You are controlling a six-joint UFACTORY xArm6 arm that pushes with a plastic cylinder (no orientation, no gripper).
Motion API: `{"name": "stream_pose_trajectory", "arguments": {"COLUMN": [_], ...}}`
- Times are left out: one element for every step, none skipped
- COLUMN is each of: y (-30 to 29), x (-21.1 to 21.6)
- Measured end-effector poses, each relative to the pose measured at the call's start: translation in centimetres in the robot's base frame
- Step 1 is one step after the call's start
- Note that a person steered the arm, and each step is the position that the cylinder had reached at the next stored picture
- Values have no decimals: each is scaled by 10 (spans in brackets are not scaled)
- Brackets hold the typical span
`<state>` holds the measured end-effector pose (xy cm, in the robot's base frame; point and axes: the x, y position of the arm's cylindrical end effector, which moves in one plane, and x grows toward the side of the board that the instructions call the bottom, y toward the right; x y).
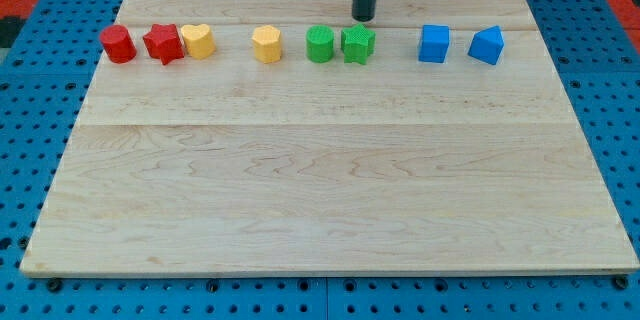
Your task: Place the red star to the bottom right of the red circle
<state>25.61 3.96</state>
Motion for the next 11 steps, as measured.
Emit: {"name": "stream_pose_trajectory", "arguments": {"y": [-78,-161,-232,-254,-248,-248,-225,-182,-245,-257,-286], "x": [-9,-12,-12,-7,28,56,87,105,104,105,116]}}
